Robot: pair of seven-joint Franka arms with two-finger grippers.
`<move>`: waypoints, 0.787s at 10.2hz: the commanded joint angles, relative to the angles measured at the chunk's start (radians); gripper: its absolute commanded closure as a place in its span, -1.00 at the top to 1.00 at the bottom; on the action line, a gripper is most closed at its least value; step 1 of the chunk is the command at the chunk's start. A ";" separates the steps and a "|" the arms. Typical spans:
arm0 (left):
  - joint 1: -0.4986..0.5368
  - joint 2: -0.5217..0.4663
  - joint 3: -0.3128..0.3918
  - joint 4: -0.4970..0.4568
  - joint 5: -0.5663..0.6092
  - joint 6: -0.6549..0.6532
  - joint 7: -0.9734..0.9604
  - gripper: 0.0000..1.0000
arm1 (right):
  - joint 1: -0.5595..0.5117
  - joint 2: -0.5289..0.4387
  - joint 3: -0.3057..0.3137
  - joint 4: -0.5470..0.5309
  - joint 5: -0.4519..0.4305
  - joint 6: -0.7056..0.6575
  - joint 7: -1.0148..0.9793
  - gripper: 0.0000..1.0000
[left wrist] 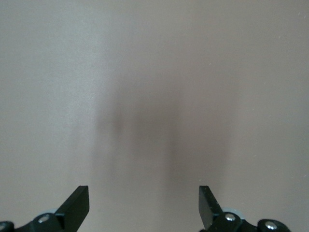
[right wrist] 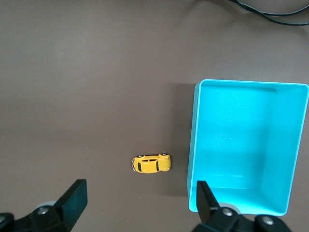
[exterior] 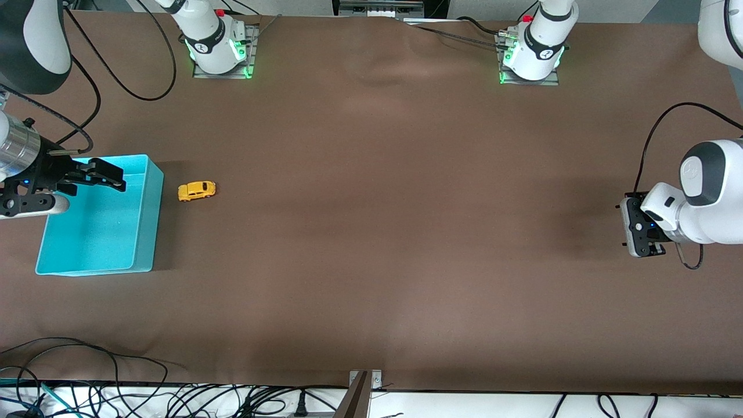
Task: Wind up and store yellow beetle car
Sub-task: 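Move the right gripper over the bin while the left gripper withdraws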
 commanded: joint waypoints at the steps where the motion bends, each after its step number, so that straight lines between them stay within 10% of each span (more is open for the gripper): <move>1: 0.000 -0.048 -0.036 0.015 -0.012 -0.078 -0.155 1.00 | 0.024 0.004 0.002 0.018 0.018 -0.001 -0.021 1.00; 8: 0.000 -0.117 -0.188 0.186 -0.015 -0.330 -0.718 1.00 | 0.069 -0.019 0.016 0.011 0.019 -0.044 -0.193 1.00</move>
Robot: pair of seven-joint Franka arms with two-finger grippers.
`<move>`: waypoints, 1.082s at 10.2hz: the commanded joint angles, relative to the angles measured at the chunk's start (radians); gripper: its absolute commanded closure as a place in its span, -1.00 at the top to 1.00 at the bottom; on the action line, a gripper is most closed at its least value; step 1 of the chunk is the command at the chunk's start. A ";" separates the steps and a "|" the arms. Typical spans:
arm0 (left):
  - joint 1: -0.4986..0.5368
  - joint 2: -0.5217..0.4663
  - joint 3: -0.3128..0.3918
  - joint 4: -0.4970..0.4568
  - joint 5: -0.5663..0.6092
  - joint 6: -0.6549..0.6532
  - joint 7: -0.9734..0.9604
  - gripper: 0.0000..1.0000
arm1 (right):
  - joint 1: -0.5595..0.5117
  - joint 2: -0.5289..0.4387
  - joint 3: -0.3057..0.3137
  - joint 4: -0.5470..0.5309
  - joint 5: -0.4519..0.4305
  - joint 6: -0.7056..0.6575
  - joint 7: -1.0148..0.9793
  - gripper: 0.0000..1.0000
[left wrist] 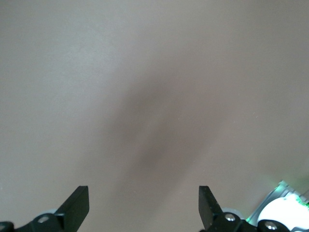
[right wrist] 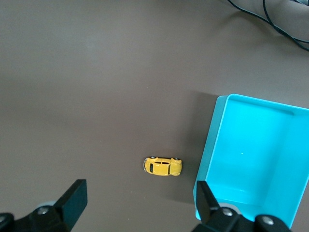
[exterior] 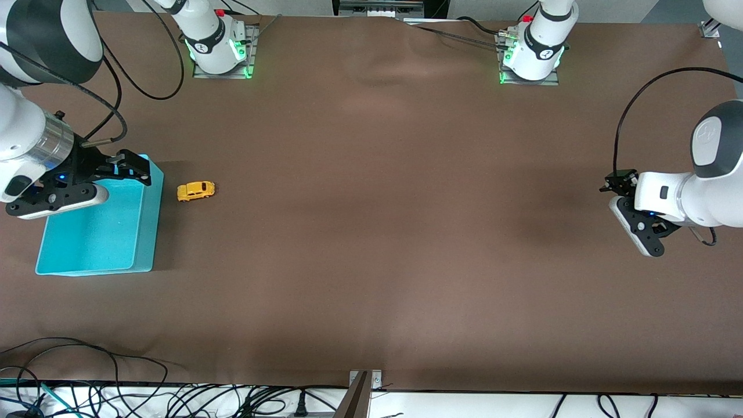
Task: Wind up and store yellow beetle car
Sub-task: 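Move the right gripper over the bin while the left gripper withdraws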
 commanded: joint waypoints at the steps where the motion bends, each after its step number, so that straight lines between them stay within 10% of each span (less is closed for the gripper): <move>1: 0.002 -0.083 -0.024 0.010 -0.009 -0.044 -0.169 1.00 | -0.005 -0.007 0.013 0.008 0.018 -0.046 -0.187 1.00; 6: -0.003 -0.195 -0.021 -0.004 -0.107 -0.096 -0.428 1.00 | -0.008 -0.012 0.019 -0.052 0.018 -0.104 -0.755 1.00; 11: -0.279 -0.328 0.304 -0.100 -0.175 -0.084 -0.548 1.00 | -0.009 -0.061 0.018 -0.179 0.012 -0.054 -1.030 1.00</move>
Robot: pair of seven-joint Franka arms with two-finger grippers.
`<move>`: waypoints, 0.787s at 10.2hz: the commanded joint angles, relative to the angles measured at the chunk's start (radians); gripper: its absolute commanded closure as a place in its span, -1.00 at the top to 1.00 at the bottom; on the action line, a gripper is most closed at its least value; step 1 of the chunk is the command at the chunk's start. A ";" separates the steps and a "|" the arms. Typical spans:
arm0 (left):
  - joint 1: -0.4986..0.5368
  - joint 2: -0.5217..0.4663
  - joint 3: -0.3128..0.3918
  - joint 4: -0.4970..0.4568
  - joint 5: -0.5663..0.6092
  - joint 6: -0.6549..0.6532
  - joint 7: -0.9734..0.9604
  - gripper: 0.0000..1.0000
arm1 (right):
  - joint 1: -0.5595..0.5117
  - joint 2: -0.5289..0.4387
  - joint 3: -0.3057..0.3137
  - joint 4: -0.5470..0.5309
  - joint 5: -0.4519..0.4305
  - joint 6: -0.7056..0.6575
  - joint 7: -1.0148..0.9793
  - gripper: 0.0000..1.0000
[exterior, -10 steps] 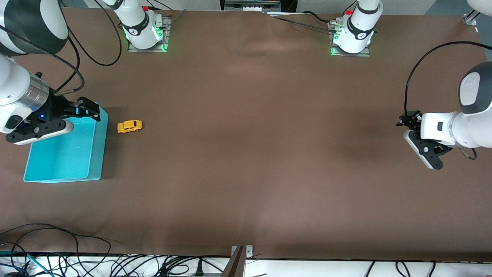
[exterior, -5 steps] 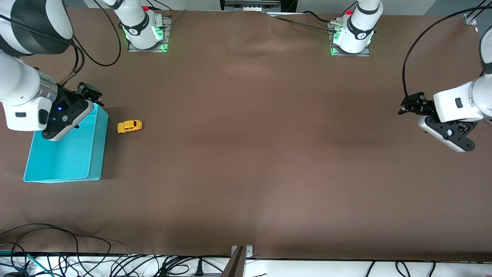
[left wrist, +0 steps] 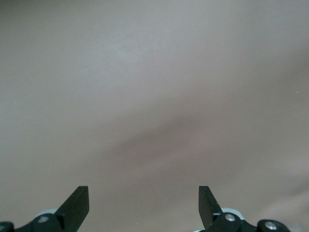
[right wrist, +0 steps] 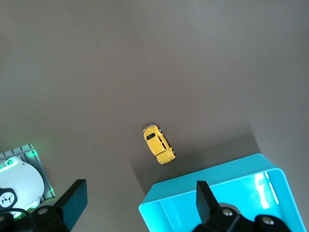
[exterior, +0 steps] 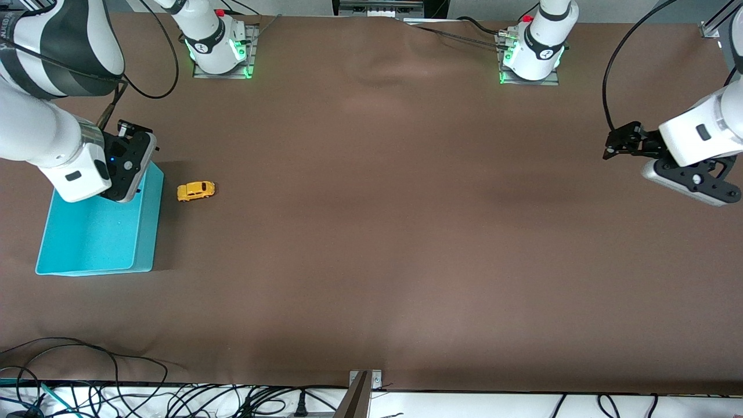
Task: Wind up and store yellow beetle car
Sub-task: 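Move the right gripper over the bin while the left gripper withdraws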
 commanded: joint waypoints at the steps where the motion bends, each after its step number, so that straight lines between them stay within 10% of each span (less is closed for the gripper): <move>1: -0.055 -0.140 0.043 -0.169 -0.024 0.067 -0.118 1.00 | -0.009 -0.065 0.003 -0.100 0.010 0.065 -0.135 1.00; 8: -0.103 -0.199 0.072 -0.223 -0.024 0.100 -0.249 1.00 | -0.010 -0.099 0.006 -0.227 0.006 0.174 -0.345 1.00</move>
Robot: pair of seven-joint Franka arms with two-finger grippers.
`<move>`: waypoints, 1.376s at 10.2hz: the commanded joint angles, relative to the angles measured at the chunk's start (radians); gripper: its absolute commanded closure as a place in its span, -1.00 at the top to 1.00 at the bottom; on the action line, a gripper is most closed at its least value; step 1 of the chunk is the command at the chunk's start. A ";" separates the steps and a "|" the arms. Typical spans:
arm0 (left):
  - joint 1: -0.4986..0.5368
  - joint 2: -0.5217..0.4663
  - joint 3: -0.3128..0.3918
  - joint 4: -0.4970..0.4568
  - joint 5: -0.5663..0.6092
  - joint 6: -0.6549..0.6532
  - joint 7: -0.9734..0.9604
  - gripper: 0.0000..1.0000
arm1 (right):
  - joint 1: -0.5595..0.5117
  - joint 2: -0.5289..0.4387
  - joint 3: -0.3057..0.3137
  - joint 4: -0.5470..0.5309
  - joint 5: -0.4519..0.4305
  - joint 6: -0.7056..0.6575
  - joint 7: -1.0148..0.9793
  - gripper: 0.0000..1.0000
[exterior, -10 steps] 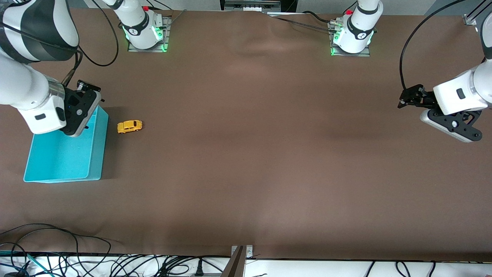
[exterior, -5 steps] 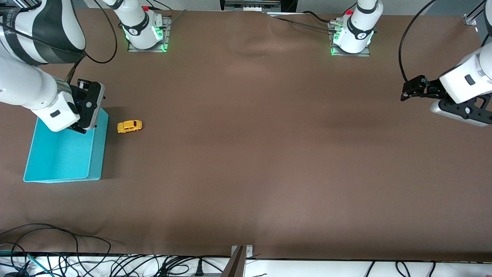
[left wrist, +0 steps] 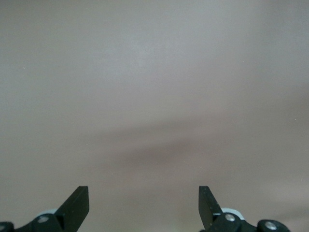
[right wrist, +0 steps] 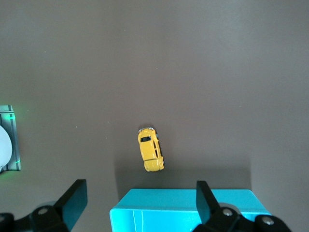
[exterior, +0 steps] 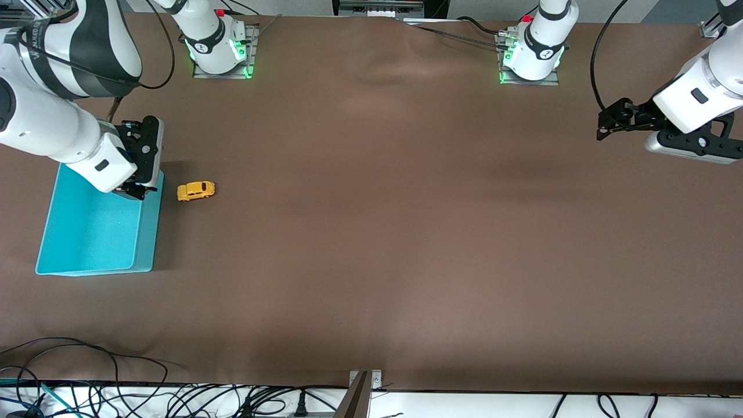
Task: Wind up and store yellow beetle car
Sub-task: 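Position the open right gripper above the yellow car beside the bin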
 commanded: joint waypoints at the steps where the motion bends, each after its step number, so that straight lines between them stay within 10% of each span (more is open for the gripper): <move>1: -0.016 -0.026 0.019 -0.026 -0.018 0.013 -0.024 1.00 | -0.010 -0.033 0.006 -0.049 0.001 0.027 -0.067 1.00; 14: 0.011 0.017 0.022 0.026 -0.008 -0.004 -0.047 1.00 | -0.016 -0.033 0.027 -0.107 -0.037 0.059 -0.155 1.00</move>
